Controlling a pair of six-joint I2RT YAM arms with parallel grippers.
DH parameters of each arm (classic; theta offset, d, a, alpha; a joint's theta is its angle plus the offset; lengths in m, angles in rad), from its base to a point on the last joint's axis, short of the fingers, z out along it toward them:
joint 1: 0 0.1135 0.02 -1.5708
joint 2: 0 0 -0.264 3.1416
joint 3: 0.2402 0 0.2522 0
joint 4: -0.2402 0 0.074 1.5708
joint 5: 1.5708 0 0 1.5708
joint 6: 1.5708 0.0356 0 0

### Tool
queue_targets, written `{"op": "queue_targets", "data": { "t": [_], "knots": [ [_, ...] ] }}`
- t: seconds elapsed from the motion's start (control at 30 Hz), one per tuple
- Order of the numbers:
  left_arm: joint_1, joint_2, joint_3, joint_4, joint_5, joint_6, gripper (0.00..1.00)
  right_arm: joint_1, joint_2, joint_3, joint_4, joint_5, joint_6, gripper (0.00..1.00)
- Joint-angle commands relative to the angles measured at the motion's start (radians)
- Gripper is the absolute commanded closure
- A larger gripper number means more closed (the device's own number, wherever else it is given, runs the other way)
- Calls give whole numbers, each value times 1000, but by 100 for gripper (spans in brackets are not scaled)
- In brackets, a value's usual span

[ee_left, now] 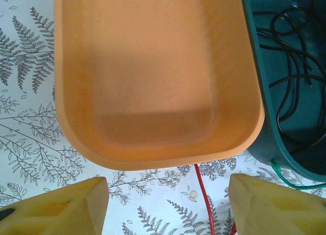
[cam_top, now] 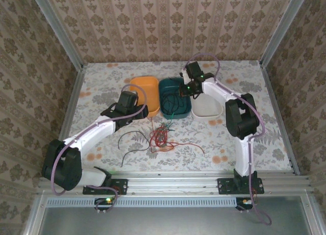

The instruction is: Untangle the cables

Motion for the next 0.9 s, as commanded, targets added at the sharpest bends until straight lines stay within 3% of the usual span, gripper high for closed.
{"op": "queue_targets", "data": {
  "t": [0.0, 0.47, 0.7, 0.87],
  "knots": [
    [-5, -13, 15, -16, -7, 6, 36, 15, 55, 77, -110, 79, -26, 100],
    [-4, -12, 20, -28, -23, 12, 35, 118, 164, 190, -199, 239, -138, 96],
    [3, -29, 11, -41, -37, 9, 35, 119, 46, 93, -26, 275, -133, 60],
    [4, -36, 8, -41, -39, 5, 34, 118, -37, 58, 60, 354, -137, 49]
  ]
}}
